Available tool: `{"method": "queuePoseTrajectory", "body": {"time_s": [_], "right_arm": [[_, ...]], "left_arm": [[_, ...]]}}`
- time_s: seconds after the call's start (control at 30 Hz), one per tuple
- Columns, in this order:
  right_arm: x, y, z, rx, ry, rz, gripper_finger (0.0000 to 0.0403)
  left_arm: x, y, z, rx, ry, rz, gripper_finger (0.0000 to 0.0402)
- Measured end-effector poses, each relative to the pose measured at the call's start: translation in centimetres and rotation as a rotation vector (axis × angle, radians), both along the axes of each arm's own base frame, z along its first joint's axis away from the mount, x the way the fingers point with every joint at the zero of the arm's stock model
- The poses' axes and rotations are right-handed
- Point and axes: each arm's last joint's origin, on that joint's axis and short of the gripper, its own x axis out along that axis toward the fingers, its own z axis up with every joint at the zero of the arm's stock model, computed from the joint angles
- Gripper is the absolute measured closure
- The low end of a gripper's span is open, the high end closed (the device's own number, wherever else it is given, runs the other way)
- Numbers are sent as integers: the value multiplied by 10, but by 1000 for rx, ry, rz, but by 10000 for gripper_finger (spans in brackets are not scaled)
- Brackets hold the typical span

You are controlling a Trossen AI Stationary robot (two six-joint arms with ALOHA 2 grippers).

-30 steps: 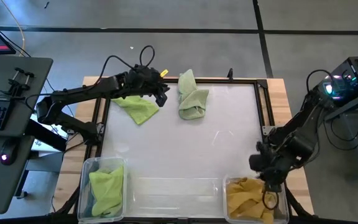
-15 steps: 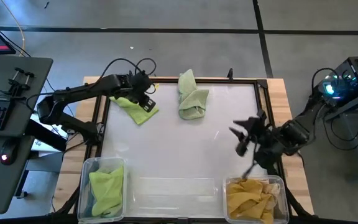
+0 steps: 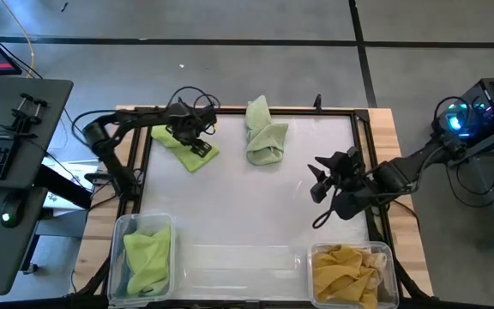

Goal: Sort microfiber towel by color & place in baskets
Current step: Put the light green microfiber towel into the left transparent bin

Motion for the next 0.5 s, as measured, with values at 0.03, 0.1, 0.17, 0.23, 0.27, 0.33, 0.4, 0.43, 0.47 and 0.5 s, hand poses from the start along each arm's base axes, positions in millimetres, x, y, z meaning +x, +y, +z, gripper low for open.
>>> {"method": "queuePoseTrajectory", "body": {"time_s": [0.03,0.1,0.17,0.23,0.27,0.33,0.4,0.43,0.47,0.5], "right_arm": [[0,0,0,8,0,1,264],[0,0,0,13,-3,2,264],[1,1,0,18,-7,4,264],[1,1,0,22,-12,4,264],[1,1,0,22,-13,4,264],[1,1,0,22,-13,4,264],[1,1,0,17,-8,7,264],[1,1,0,12,-5,10,264],[1,1,0,6,0,14,264],[1,1,0,3,3,15,264]], "left_arm": [[0,2,-6,-4,29,-4,180],[2,5,-17,-21,61,-39,185],[4,5,-24,-48,83,-81,193],[6,4,-30,-69,101,-113,206],[7,3,-32,-75,109,-127,215],[9,3,-35,-84,116,-152,242],[10,2,-37,-91,116,-180,279],[11,1,-37,-95,112,-201,302],[12,1,-37,-101,106,-222,325],[13,0,-37,-104,99,-241,351]]}}
